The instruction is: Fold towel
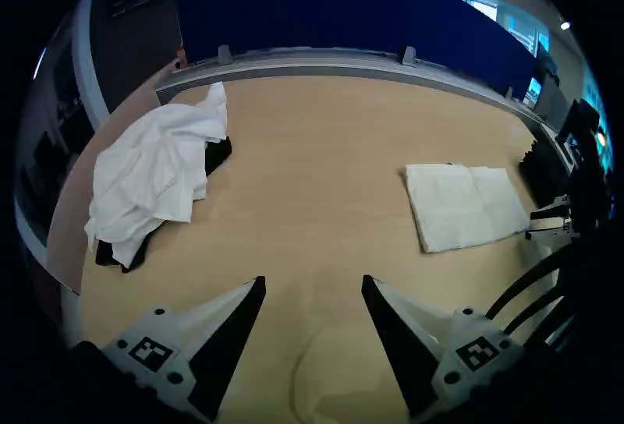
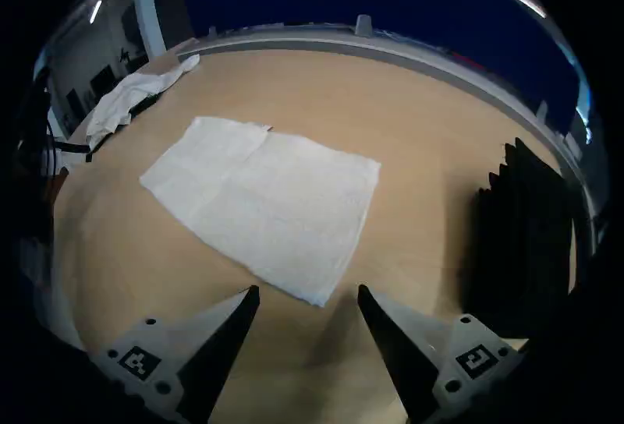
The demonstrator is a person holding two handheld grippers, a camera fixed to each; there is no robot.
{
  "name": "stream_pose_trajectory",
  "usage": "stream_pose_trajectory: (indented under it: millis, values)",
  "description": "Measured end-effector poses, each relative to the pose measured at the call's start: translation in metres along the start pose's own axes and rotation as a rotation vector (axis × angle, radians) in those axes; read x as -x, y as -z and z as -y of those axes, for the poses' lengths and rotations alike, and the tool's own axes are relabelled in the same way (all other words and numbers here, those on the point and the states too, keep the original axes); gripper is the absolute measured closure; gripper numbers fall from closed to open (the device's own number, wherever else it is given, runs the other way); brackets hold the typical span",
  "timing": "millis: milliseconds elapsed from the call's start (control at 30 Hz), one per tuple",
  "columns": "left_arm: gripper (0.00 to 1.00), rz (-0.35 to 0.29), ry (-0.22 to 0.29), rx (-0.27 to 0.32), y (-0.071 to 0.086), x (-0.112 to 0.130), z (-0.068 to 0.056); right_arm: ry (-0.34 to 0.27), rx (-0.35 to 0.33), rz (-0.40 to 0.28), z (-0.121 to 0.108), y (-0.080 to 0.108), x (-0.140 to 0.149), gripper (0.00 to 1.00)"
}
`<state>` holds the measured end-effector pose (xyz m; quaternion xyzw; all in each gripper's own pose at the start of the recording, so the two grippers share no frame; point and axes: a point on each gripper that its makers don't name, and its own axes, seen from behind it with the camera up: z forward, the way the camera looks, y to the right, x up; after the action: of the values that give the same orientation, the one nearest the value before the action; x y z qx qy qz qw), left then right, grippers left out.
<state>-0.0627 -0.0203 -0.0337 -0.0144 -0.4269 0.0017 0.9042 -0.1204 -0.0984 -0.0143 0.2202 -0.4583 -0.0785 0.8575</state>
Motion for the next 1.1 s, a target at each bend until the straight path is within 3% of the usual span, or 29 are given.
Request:
stream_pose_trajectory:
  millis: [200, 400, 900, 1100]
  values:
    - [0.09, 0.000, 0.002, 0.000, 0.002, 0.002, 0.001, 0.020, 0.002, 0.018, -0.002, -0.003, 0.005, 0.35]
    - [0.08, 0.001, 0.006, -0.001, 0.002, 0.004, 0.003, 0.000, -0.012, 0.020, -0.002, -0.003, 0.005, 0.61]
    - [0.08, 0.001, 0.001, -0.002, 0.001, 0.006, 0.004, -0.005, -0.001, 0.021, -0.008, -0.006, 0.007, 0.77]
    - [0.08, 0.001, -0.001, -0.001, 0.000, 0.005, 0.002, 0.010, 0.017, 0.011, -0.010, -0.004, 0.006, 0.94]
